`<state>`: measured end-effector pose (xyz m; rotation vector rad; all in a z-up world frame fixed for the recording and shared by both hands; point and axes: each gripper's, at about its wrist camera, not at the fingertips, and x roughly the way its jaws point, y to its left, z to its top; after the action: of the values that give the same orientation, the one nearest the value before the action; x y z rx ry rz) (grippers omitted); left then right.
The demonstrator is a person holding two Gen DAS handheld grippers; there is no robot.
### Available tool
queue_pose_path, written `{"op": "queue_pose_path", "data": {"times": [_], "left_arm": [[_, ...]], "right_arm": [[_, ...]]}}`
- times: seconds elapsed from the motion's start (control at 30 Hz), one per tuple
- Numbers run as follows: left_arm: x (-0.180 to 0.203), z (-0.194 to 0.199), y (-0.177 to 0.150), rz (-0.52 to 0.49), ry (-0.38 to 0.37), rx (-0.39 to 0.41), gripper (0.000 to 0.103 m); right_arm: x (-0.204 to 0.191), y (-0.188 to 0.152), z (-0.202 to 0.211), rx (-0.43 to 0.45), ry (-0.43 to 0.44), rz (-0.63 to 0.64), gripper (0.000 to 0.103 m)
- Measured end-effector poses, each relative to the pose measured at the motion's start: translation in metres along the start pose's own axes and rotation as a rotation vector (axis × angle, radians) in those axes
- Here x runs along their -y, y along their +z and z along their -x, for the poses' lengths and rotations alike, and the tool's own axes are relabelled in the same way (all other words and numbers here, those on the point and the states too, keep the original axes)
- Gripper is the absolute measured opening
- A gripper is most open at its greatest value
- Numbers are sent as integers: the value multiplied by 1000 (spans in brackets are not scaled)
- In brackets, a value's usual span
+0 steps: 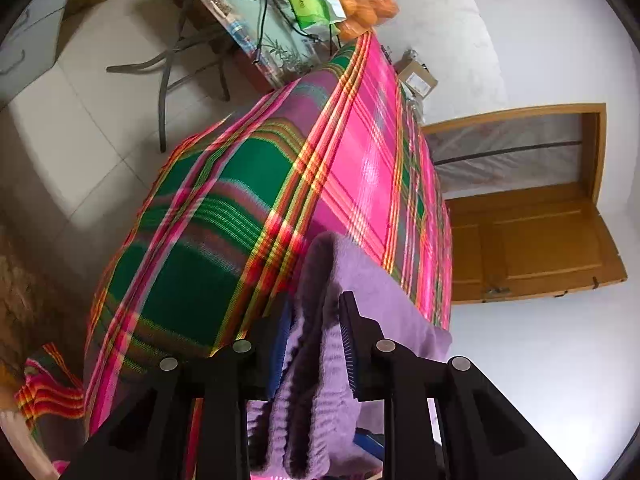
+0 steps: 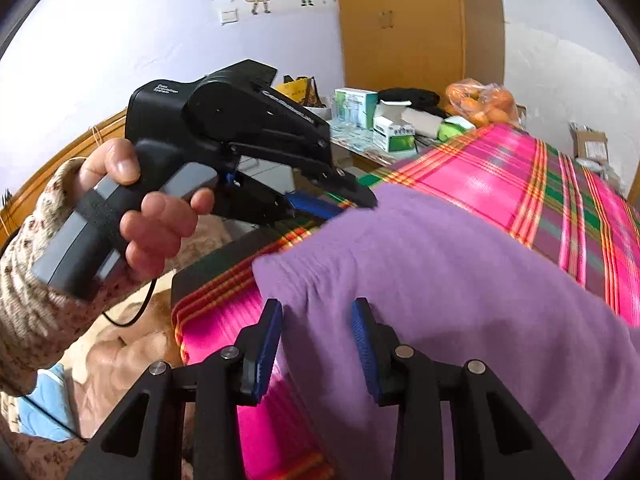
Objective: Fold clothes
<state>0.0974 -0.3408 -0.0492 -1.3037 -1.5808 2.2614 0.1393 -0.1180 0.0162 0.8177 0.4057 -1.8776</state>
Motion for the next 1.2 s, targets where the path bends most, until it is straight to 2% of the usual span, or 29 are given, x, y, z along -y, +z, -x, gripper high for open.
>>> {"op": "queue_pose_path", "data": {"times": [0.23, 0.3, 0.4, 0.5, 0.67, 0.8, 0.87, 1.07, 1.2], "left_arm": [[1, 1, -3, 0, 2, -5, 24], [1, 3, -4, 0, 2, -3, 24], [2, 5, -4, -7, 5, -2, 24], [2, 9, -4, -9, 6, 8, 24], [0, 13, -5, -8, 15, 19, 24], [0, 11, -7, 1, 33, 18, 24], [7, 16, -8, -9, 38, 41, 24], [49, 40, -11, -123, 88, 173, 24], [74, 31, -16, -185, 87, 146, 24]], "right_arm": [[-13, 3, -14, -16, -24, 54, 35], [-16, 4, -15, -10, -28, 58, 16], [-17, 11, -13, 14, -9, 40, 13], [-15, 17, -13, 27, 28, 6, 12], [-8, 10, -25, -22, 71, -58, 13], [-9, 9, -23, -38, 78, -46, 22], [-8, 10, -20, -47, 74, -37, 22], [22, 13, 19, 29, 64, -113, 23], [65, 8, 54, 65, -10, -200, 23]]}}
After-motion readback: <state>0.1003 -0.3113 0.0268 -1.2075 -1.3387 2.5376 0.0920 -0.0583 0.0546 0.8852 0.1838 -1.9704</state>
